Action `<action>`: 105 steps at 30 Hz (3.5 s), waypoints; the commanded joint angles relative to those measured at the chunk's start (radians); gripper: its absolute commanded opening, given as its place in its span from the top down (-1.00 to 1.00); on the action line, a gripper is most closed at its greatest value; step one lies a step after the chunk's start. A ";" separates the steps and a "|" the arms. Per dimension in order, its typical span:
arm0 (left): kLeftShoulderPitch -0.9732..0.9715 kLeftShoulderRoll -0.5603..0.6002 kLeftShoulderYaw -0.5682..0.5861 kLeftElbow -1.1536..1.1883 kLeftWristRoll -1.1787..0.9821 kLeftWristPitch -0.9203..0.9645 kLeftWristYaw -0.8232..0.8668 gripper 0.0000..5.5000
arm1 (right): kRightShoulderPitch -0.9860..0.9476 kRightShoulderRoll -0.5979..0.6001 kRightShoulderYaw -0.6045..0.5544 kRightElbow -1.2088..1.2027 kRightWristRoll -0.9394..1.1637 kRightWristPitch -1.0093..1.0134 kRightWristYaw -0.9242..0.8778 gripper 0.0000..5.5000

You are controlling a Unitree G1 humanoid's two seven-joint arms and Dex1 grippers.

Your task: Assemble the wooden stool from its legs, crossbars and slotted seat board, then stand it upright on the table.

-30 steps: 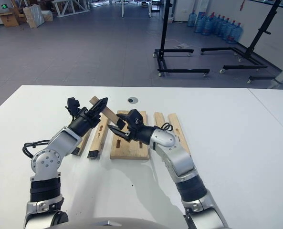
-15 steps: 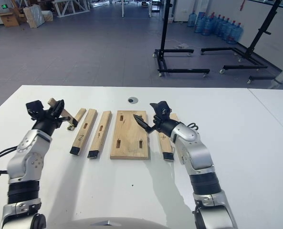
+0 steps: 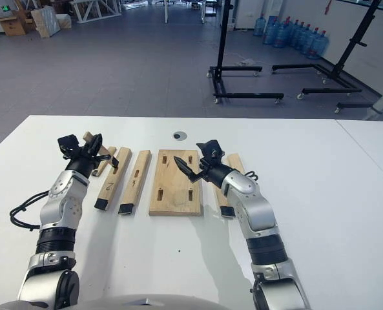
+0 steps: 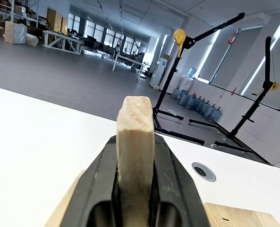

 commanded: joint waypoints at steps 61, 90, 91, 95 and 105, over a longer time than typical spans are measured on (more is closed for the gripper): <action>0.101 0.015 -0.181 0.218 0.291 -0.152 -0.052 0.86 | 0.036 0.024 0.057 -0.007 -0.015 -0.011 -0.006 -0.75; -0.290 0.110 -0.124 -0.480 0.218 0.438 0.074 0.03 | 0.017 0.052 0.054 0.004 -0.024 -0.013 -0.014 -0.75; -0.324 0.111 -0.133 -0.444 0.233 0.447 0.080 0.03 | 0.014 0.053 0.054 0.007 -0.024 -0.013 -0.013 -0.75; -0.380 0.118 -0.165 -0.328 0.276 0.435 0.076 0.03 | 0.009 0.056 0.057 0.011 -0.026 -0.013 -0.011 -0.75; -0.378 0.105 -0.184 -0.247 0.302 0.396 0.064 0.03 | 0.021 0.057 0.062 -0.002 -0.025 -0.007 -0.010 -0.75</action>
